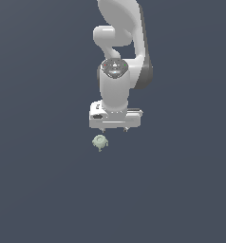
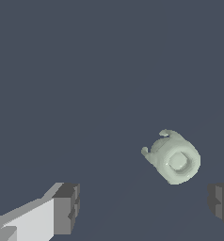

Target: Pick up the object and move it to a goal position.

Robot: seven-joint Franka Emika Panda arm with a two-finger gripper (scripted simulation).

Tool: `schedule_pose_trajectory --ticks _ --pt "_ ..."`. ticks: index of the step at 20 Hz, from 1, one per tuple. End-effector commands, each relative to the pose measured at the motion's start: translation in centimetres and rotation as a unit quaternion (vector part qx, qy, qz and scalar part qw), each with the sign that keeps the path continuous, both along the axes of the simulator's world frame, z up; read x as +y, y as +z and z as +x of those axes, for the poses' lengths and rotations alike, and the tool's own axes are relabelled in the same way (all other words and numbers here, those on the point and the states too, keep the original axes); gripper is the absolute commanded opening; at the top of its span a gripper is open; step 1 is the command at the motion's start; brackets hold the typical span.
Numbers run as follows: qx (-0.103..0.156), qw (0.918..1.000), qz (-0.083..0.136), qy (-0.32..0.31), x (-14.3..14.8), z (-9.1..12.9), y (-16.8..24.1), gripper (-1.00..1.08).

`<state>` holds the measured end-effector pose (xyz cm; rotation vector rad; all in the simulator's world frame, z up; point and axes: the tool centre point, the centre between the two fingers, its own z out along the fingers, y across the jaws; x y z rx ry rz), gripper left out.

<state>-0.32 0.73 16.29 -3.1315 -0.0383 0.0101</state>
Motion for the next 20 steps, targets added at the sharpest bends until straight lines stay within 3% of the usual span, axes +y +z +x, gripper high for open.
schedule_pose_trajectory --ticks 1,11,20 --pt "0.000 1.0000 0.000 0.000 0.0 0.0 0.0 1.00" --pt "-0.023 0.9996 -0.012 0.006 -2.0 1.2 2.2 1.00" --pt "-0.022 0.9995 -0.012 0.018 -2.1 1.1 1.8 1.00"
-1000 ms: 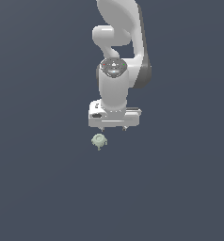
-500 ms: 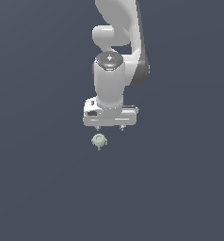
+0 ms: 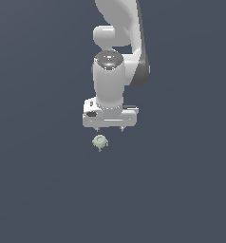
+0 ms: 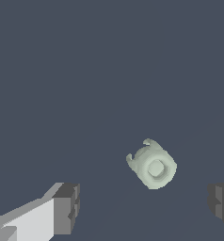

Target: Pick up the object and move it to a goal position.

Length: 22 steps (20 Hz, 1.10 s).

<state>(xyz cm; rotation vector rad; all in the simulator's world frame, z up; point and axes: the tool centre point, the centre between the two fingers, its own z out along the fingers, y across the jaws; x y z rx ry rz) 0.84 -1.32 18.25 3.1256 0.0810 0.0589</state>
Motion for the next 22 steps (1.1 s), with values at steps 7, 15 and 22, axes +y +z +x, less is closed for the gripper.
schedule_pose_trajectory --ticks 7,15,22 --pt "0.003 0.9989 -0.002 0.046 -0.8 -0.2 -1.2 1.00" --pt "0.009 0.9917 -0.005 0.128 -2.1 -0.6 -3.4 1.00" --pt "0.015 0.9772 -0.005 0.212 -3.4 -1.1 -5.6 1.00"
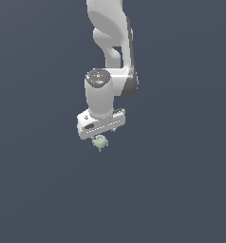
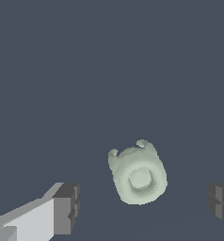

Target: Pick up the object and move it to a goal position.

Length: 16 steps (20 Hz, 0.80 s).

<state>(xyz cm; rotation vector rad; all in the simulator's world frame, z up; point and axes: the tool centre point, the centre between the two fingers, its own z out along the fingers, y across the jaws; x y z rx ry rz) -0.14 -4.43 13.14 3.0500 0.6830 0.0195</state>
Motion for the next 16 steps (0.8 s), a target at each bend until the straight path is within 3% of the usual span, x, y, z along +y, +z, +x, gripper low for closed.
schedule_pose_trajectory --ticks 1,16 --pt "0.002 0.9995 0.000 0.031 -0.4 -0.2 -0.8 1.00" --pt "0.008 0.9879 0.004 0.155 -2.1 -1.2 -3.9 1.00"
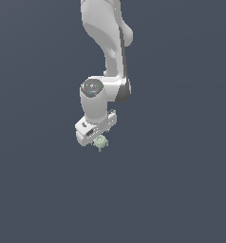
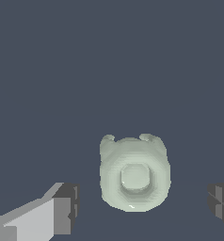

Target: Pick up the object and move it to a goal position.

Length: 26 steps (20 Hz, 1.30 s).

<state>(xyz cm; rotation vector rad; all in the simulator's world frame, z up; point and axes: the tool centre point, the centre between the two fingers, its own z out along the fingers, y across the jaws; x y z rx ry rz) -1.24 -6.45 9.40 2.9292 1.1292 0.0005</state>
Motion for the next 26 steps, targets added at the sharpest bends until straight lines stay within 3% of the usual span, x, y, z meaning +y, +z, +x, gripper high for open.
schedule_pose_trajectory --ticks 1,10,24,25,26 --pt "0.000 0.9999 0.001 0.011 -0.1 -0.1 -0.3 1.00" --pt "0.001 0.9999 0.001 0.017 -0.2 -0.2 -0.8 1.00" --pt "0.001 0.9998 0.001 0.019 -0.2 -0.2 -5.5 1.00" --pt "0.001 0.9998 0.001 0.019 -0.2 -0.2 -5.5 -1.00" --pt "0.001 0.9998 0.001 0.019 -0.2 -0.2 -5.5 -1.00"
